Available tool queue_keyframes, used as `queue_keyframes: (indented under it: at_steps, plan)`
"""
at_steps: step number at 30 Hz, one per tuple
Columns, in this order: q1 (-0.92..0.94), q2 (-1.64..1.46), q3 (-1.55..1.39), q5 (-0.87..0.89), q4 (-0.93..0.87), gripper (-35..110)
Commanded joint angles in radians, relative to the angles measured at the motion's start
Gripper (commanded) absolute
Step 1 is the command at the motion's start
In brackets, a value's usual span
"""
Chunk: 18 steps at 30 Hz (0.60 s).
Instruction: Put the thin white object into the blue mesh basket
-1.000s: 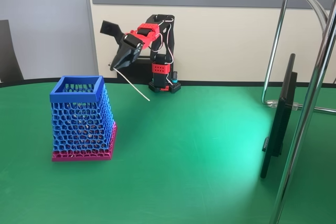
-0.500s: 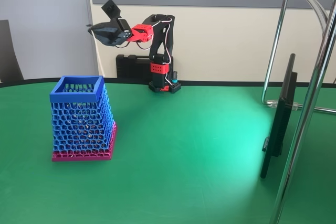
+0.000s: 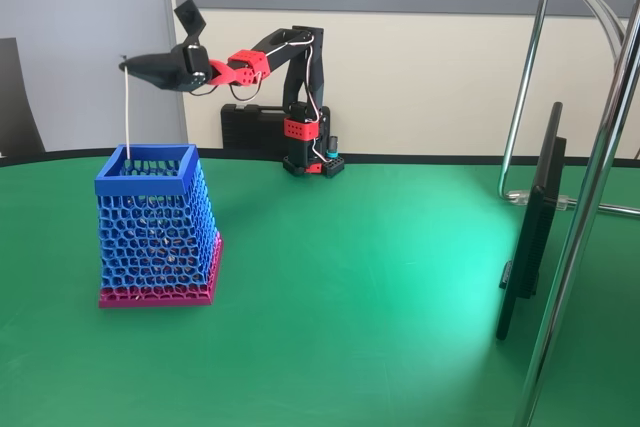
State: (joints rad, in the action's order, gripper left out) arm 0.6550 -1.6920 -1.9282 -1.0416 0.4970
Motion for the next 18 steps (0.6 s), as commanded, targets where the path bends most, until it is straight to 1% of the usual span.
queue_keyframes:
  at_steps: [1,7,10,18]
  plan:
    - [-0.006,-0.009,-0.006,0.031,-0.025,4]
    - [-0.031,-0.078,0.048,0.164,-0.333,7]
    - [-0.043,-0.1,0.034,0.192,-0.368,8]
    - [-0.061,-0.133,-0.057,0.189,-0.368,11]
